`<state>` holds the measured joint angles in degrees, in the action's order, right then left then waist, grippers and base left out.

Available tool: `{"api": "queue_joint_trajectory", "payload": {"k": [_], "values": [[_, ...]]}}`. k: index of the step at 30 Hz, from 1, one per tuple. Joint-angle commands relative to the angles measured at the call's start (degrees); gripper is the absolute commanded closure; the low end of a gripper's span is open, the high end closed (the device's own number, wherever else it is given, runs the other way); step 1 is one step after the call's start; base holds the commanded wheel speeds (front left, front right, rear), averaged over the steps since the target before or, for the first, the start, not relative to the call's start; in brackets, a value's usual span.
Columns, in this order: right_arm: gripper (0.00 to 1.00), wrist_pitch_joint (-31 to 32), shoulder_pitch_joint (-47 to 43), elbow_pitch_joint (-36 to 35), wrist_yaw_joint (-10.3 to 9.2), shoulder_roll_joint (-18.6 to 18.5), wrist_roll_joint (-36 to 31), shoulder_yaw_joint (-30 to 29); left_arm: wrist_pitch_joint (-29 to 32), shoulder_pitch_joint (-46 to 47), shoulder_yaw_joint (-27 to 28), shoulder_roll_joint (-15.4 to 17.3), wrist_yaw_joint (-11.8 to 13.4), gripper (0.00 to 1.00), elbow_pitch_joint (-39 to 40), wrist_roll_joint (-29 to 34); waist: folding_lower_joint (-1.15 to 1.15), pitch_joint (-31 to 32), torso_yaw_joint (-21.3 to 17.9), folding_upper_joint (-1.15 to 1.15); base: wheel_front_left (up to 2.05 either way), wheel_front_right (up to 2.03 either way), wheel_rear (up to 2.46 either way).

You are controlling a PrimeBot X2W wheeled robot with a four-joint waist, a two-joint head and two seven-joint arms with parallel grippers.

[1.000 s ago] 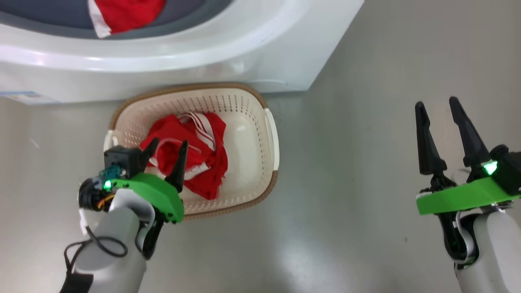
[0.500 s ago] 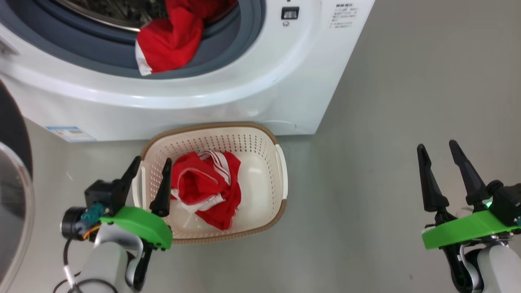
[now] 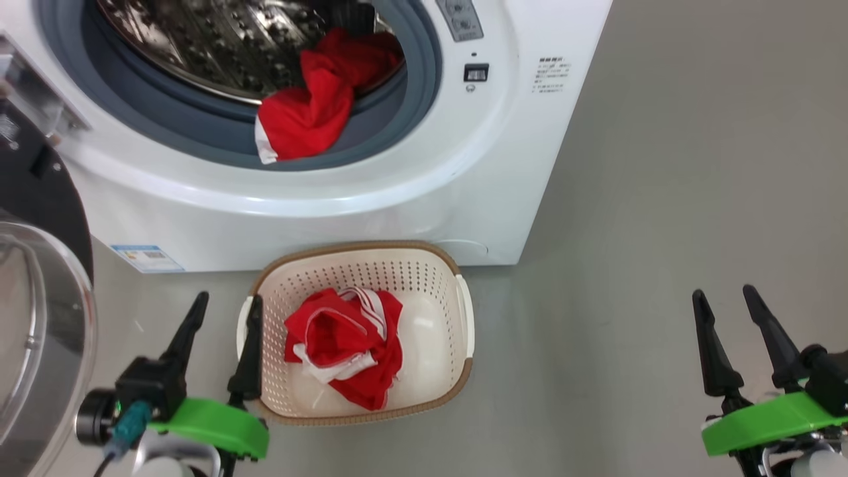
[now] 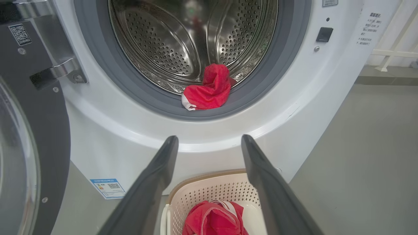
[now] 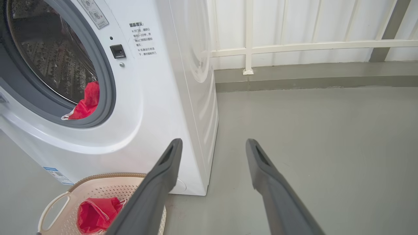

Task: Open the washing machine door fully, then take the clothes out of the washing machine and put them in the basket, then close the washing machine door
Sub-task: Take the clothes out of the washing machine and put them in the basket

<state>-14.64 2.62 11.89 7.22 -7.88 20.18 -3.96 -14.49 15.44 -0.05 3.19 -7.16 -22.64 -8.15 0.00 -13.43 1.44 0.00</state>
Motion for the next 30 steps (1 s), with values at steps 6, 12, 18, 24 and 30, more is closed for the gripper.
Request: {"api": "queue_joint_trajectory", "payload": {"k": [6,12,18,24,30], "values": [[0.0,-0.4,-2.5,-1.5,0.26,-0.8,0.0,0.6,-0.5,-4.7,3.5,0.5,-0.3,0.0,5.2,1.4,0.0,3.4,0.1,0.0,0.0,0.0,0.0],[0.0,-0.4,-5.3,-1.8,0.26,-0.3,0.2,0.0,-0.5,-10.1,5.4,0.2,-0.3,0.0,9.5,1.8,0.0,5.8,-0.5,0.0,0.0,0.0,0.0],[0.0,-0.4,-7.8,-2.5,0.26,0.2,0.5,-1.0,-0.5,-14.6,7.3,-0.1,-0.3,0.0,12.7,1.8,0.0,6.7,-0.6,0.0,0.0,0.0,0.0],[0.0,-0.4,-9.3,-2.8,0.26,0.6,0.6,-1.7,-0.5,-17.8,8.3,-0.2,-0.3,0.0,15.1,1.8,0.0,7.1,-0.7,0.0,0.0,0.0,0.0],[0.0,-0.4,-9.4,-2.9,0.26,0.9,0.5,-1.8,-0.5,-18.9,8.4,-0.3,-0.1,0.0,15.7,1.3,0.0,7.2,-0.9,0.0,0.0,0.0,0.0]]}}
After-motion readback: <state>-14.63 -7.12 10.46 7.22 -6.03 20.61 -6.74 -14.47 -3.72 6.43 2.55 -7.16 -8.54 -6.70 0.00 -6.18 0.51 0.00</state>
